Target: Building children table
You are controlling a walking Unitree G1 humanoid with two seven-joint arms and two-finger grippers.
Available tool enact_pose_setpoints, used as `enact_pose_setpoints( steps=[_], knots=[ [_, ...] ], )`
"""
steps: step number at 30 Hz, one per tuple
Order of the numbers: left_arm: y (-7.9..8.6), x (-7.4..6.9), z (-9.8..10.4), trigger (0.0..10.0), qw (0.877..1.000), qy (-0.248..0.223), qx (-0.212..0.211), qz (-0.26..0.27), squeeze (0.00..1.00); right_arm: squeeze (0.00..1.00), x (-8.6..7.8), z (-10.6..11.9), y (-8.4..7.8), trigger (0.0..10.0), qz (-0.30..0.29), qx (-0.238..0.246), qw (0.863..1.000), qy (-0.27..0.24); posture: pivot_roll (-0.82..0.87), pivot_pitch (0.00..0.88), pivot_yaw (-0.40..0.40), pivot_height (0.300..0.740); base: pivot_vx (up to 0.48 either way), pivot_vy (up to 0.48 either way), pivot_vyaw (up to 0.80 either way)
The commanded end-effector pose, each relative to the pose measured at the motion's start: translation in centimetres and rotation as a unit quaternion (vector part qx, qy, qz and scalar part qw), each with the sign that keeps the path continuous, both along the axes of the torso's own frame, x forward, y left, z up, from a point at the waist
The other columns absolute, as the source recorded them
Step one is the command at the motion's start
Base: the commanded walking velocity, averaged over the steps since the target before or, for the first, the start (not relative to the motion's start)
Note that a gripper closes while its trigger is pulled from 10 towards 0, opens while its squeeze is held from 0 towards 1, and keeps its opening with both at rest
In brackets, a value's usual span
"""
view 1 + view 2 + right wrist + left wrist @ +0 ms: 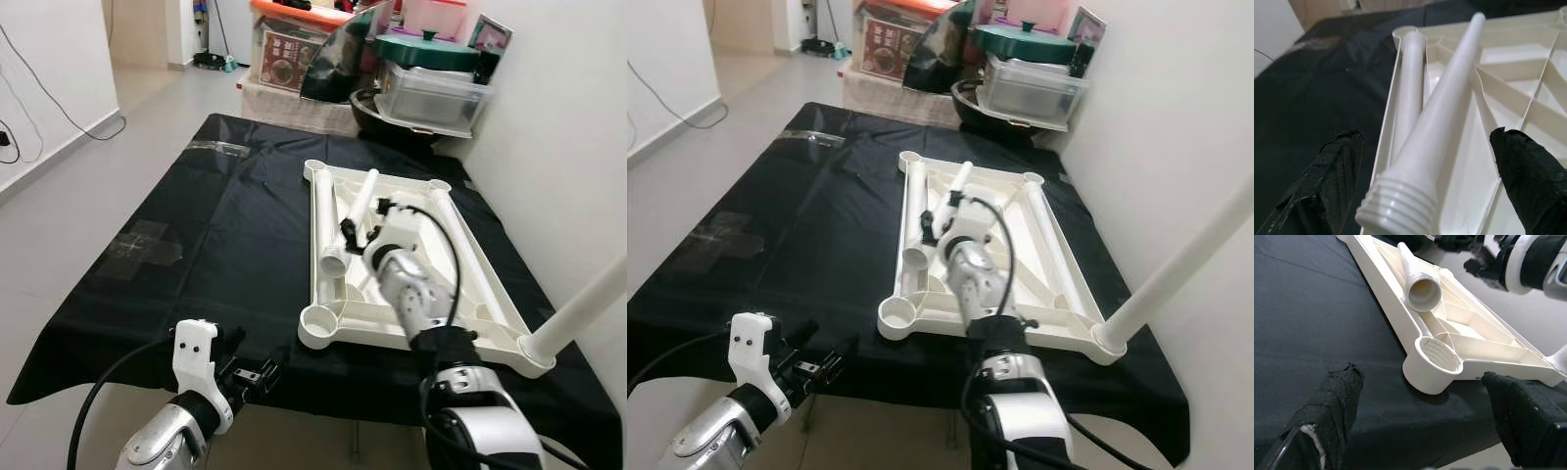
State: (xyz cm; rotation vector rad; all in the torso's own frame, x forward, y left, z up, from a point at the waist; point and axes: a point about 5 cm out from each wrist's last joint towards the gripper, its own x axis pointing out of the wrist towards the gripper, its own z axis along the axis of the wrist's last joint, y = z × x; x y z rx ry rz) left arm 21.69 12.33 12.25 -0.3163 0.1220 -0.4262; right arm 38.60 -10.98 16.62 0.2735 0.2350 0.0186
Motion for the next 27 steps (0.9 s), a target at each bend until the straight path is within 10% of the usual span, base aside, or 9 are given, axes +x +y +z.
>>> enact_pose_setpoints(
  steps=[1, 27],
  knots=[
    [-0.3, -0.1, -0.2, 10.0, 1.000, 0.005, -0.002, -0.003, 0.00, 0.00, -0.2, -0.8, -0.4, 10.0, -0.008, -0.006, 1.000, 0.019, 0.14, 0.000, -0.188, 0.740, 0.000, 0.000, 0.00],
    [-0.5, 0.0, -0.3, 10.0, 1.000, 0.006, 0.001, -0.004, 0.00, 0.00, -0.4, -3.8, 2.8, 10.0, 0.000, -0.011, 0.996, 0.092, 0.18, 0.000, -0.202, 0.740, 0.000, 0.000, 0.00]
  ],
)
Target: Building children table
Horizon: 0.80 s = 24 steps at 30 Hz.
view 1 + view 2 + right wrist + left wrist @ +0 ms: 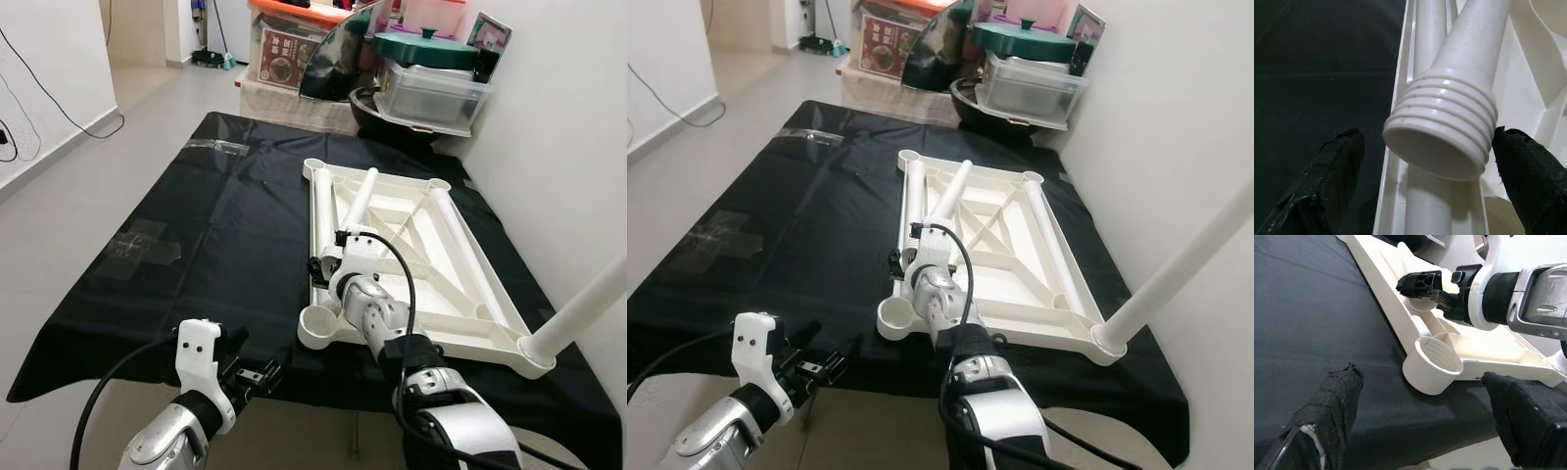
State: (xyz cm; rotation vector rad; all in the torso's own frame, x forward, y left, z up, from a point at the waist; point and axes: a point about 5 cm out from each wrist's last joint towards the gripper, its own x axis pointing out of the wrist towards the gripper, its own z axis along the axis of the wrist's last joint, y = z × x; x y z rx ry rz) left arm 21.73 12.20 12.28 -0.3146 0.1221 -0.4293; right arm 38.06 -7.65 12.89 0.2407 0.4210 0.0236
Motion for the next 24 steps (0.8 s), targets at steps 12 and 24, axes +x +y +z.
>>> enact_pose_setpoints(
  steps=[12, 24],
  knots=[
    [-0.4, -0.1, -0.3, 10.0, 1.000, 0.007, 0.000, -0.003, 0.00, 0.00, 0.3, -0.2, -0.2, 10.0, -0.052, 0.018, 0.998, 0.009, 0.19, 0.000, -0.204, 0.740, 0.000, 0.000, 0.00],
    [-0.4, -0.1, -0.3, 10.0, 1.000, 0.008, 0.002, -0.001, 0.00, 0.00, 0.3, -0.8, -0.2, 6.9, -0.072, 0.046, 0.996, 0.016, 0.20, 0.000, -0.212, 0.740, 0.000, 0.000, 0.00]
  ],
)
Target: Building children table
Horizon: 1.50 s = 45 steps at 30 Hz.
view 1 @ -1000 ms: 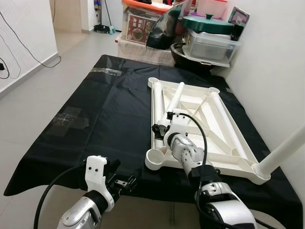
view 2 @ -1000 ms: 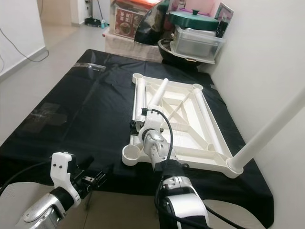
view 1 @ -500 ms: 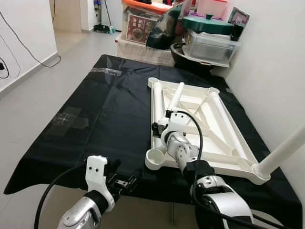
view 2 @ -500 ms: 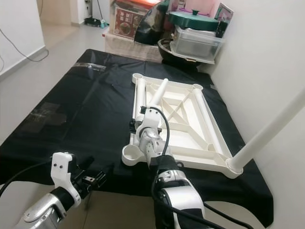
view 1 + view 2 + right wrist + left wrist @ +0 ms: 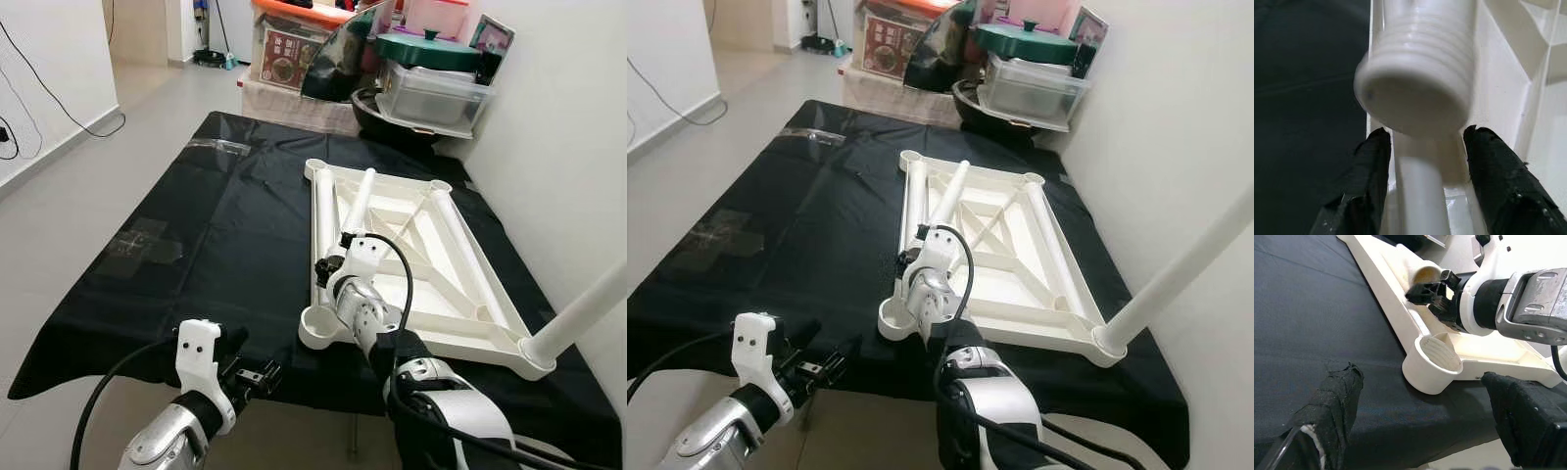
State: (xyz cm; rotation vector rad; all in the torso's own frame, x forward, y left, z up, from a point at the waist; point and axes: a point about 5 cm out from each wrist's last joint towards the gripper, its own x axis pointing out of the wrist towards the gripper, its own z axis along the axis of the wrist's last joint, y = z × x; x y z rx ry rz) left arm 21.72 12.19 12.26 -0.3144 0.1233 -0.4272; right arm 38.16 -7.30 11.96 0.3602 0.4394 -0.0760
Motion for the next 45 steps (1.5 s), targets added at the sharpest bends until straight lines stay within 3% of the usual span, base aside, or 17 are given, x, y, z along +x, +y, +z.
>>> enact_pose_setpoints(
  steps=[1, 2, 3, 17, 28, 36, 38, 41, 42, 44, 45],
  knots=[
    [-0.4, -0.1, -0.3, 10.0, 1.000, 0.007, 0.001, -0.001, 0.00, 0.00, 0.2, 0.2, -0.8, 8.4, -0.019, -0.002, 1.000, -0.004, 0.20, 0.000, -0.212, 0.740, 0.000, 0.000, 0.00],
    [-0.4, -0.1, -0.3, 10.0, 1.000, 0.007, 0.001, -0.001, 0.00, 0.00, 0.2, 0.2, -0.8, 8.4, -0.019, -0.002, 1.000, -0.004, 0.20, 0.000, -0.212, 0.740, 0.000, 0.000, 0.00],
    [-0.4, -0.1, -0.3, 10.0, 1.000, 0.007, 0.001, -0.001, 0.00, 0.00, 0.3, 0.3, -0.9, 10.0, -0.020, -0.004, 1.000, -0.009, 0.20, 0.000, -0.212, 0.740, 0.000, 0.000, 0.00],
    [-0.3, -0.2, -0.4, 10.0, 1.000, 0.009, -0.001, -0.001, 0.00, 0.00, 0.5, 0.5, -1.5, 10.0, -0.019, -0.026, 0.999, -0.025, 0.20, 0.000, -0.205, 0.740, 0.000, 0.000, 0.00],
    [-0.2, -0.2, -0.3, 10.0, 1.000, 0.009, 0.000, 0.000, 0.00, 0.00, 1.4, 2.8, -3.4, 10.0, -0.041, -0.041, 0.994, -0.093, 0.19, 0.000, -0.201, 0.740, 0.000, 0.000, 0.00],
    [-0.2, -0.3, -0.3, 10.0, 1.000, 0.010, -0.001, -0.001, 0.00, 0.00, 1.2, 2.7, -3.1, 10.0, -0.029, -0.057, 0.993, -0.104, 0.19, 0.000, -0.197, 0.740, 0.000, 0.000, 0.00],
    [-0.3, -0.3, -0.3, 10.0, 1.000, 0.010, -0.001, -0.001, 0.00, 0.00, 1.0, 2.5, -2.1, 10.0, 0.005, -0.095, 0.989, -0.115, 0.19, 0.000, -0.202, 0.740, 0.000, 0.000, 0.00],
    [-0.3, -0.3, -0.3, 10.0, 1.000, 0.010, -0.001, -0.001, 0.00, 0.00, 1.0, 2.5, -2.1, 10.0, 0.005, -0.095, 0.989, -0.115, 0.19, 0.000, -0.202, 0.740, 0.000, 0.000, 0.00],
    [-0.3, -0.3, -0.3, 10.0, 1.000, 0.010, -0.001, -0.001, 0.00, 0.00, 1.0, 2.3, -1.7, 10.0, 0.023, -0.118, 0.986, -0.119, 0.19, 0.000, -0.202, 0.740, 0.000, 0.000, 0.00],
    [-0.3, -0.3, -0.3, 10.0, 1.000, 0.010, -0.001, -0.001, 0.00, 0.00, 1.0, 2.3, -1.7, 10.0, 0.023, -0.118, 0.986, -0.119, 0.19, 0.000, -0.202, 0.740, 0.000, 0.000, 0.00],
    [-0.3, -0.3, -0.3, 10.0, 1.000, 0.010, -0.001, -0.001, 0.00, 0.00, 0.9, 1.9, -1.6, 10.0, 0.042, -0.147, 0.981, -0.120, 0.20, 0.000, -0.208, 0.740, 0.000, 0.000, 0.00]
  ],
)
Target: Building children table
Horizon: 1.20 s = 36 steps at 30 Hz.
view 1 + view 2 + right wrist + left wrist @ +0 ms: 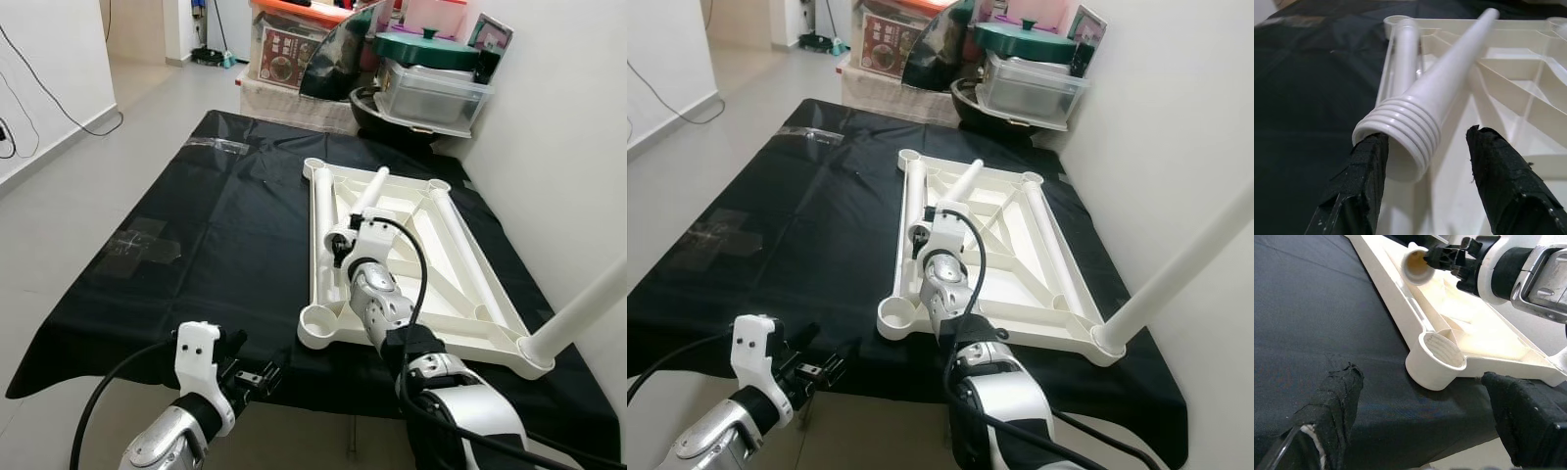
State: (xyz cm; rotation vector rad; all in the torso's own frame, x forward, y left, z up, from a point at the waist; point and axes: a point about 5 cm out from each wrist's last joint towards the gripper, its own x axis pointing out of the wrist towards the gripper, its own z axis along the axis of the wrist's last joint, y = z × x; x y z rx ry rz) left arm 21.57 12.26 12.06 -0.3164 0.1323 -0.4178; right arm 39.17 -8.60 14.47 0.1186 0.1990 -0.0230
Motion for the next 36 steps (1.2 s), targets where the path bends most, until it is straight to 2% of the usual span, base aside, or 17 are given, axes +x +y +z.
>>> enact_pose_setpoints(
  steps=[1, 2, 3, 5, 8, 21, 30, 31, 36],
  knots=[
    [-0.4, -0.2, -0.1, 10.0, 1.000, 0.005, -0.001, -0.005, 0.00, 0.00, -0.1, -0.6, -0.3, 10.0, 0.007, -0.030, 1.000, 0.000, 0.20, 0.000, -0.208, 0.740, 0.000, 0.000, 0.00],
    [-0.4, -0.2, -0.1, 10.0, 1.000, 0.005, -0.001, -0.004, 0.00, 0.00, -0.3, -0.9, -0.4, 10.0, 0.018, -0.060, 0.998, -0.002, 0.20, 0.000, -0.209, 0.740, 0.000, 0.000, 0.00],
    [-0.4, -0.2, -0.1, 10.0, 1.000, 0.005, -0.001, -0.004, 0.00, 0.00, -0.3, -0.9, -0.4, 10.0, 0.018, -0.060, 0.998, -0.002, 0.20, 0.000, -0.209, 0.740, 0.000, 0.000, 0.00],
    [-0.4, -0.1, -0.1, 10.0, 1.000, 0.005, -0.002, -0.004, 0.00, 0.00, -0.6, -1.7, -0.5, 10.0, 0.037, -0.107, 0.994, -0.003, 0.20, 0.000, -0.207, 0.740, 0.000, 0.000, 0.00],
    [-0.4, -0.2, -0.1, 10.0, 1.000, 0.006, -0.003, -0.005, 0.00, 0.00, -0.8, -2.1, -0.7, 10.0, 0.043, -0.129, 0.991, -0.001, 0.19, 0.000, -0.206, 0.740, 0.000, 0.000, 0.00],
    [-0.5, -0.3, -0.2, 10.0, 1.000, 0.006, -0.004, -0.005, 0.00, 0.00, -0.8, -2.4, -1.0, 10.0, 0.033, -0.152, 0.988, -0.005, 0.20, 0.000, -0.210, 0.740, 0.000, 0.000, 0.00],
    [-0.6, -0.4, -0.1, 10.0, 1.000, 0.005, -0.002, -0.006, 0.00, 0.00, -0.7, -2.2, -0.9, 10.0, 0.036, -0.147, 0.988, -0.005, 0.21, 0.000, -0.216, 0.740, 0.000, 0.000, 0.00],
    [-0.6, -0.5, 0.0, 10.0, 1.000, 0.004, 0.001, -0.003, 0.00, 1.00, -0.6, -2.0, -0.7, 10.0, 0.042, -0.142, 0.989, -0.007, 0.22, 0.000, -0.221, 0.740, 0.000, 0.000, 0.00],
    [-0.4, -0.8, 0.1, 10.0, 1.000, 0.000, 0.018, 0.008, 0.00, 1.00, -0.5, -1.8, -0.3, 10.0, 0.054, -0.132, 0.990, -0.010, 0.22, 0.000, -0.225, 0.740, 0.000, 0.000, 0.00]
  ],
)
